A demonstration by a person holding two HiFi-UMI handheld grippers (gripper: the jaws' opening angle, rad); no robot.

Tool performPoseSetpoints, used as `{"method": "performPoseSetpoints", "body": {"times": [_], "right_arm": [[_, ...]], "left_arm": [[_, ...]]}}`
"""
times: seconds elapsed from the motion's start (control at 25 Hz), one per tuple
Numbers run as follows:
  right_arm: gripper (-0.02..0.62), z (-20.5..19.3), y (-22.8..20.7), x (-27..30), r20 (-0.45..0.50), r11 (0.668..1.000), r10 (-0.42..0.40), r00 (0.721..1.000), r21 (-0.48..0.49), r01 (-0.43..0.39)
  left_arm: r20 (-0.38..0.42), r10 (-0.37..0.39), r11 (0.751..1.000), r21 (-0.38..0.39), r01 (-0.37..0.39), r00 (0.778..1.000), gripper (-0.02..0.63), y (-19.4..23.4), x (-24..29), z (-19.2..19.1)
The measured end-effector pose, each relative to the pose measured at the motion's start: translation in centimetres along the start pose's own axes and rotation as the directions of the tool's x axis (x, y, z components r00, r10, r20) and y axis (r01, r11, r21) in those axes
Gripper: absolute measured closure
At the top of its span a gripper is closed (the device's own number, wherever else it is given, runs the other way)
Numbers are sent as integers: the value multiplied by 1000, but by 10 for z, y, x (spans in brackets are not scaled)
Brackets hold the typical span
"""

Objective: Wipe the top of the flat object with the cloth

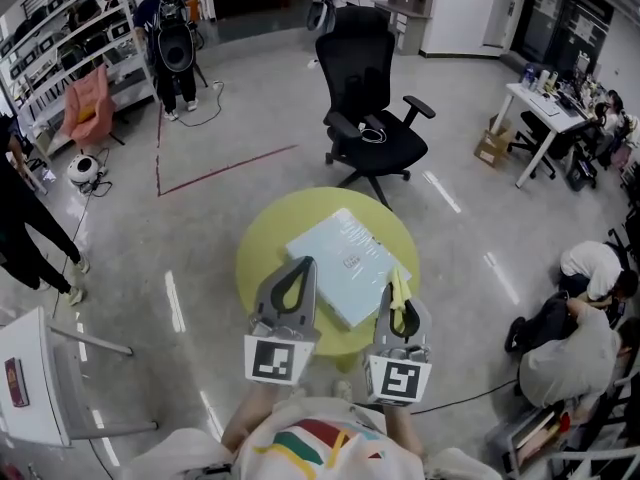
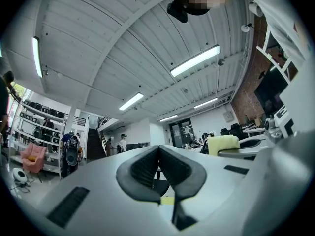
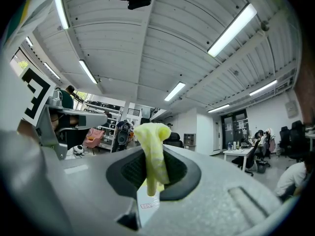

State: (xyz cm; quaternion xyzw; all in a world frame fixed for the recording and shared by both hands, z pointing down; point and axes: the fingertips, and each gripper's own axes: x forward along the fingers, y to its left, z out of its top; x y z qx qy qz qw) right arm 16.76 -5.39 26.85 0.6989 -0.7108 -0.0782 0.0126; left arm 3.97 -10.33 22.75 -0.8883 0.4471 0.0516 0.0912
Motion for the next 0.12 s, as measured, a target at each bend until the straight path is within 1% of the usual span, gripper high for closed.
{"method": "performPoseSetpoints", "body": {"times": [0.12], "right_arm": [[569,-2,-3,0,2,1000,1,1000,1,-1]], "left_arm": [[1,-4,1000,12,4,1000,591,-3,1,1]]}}
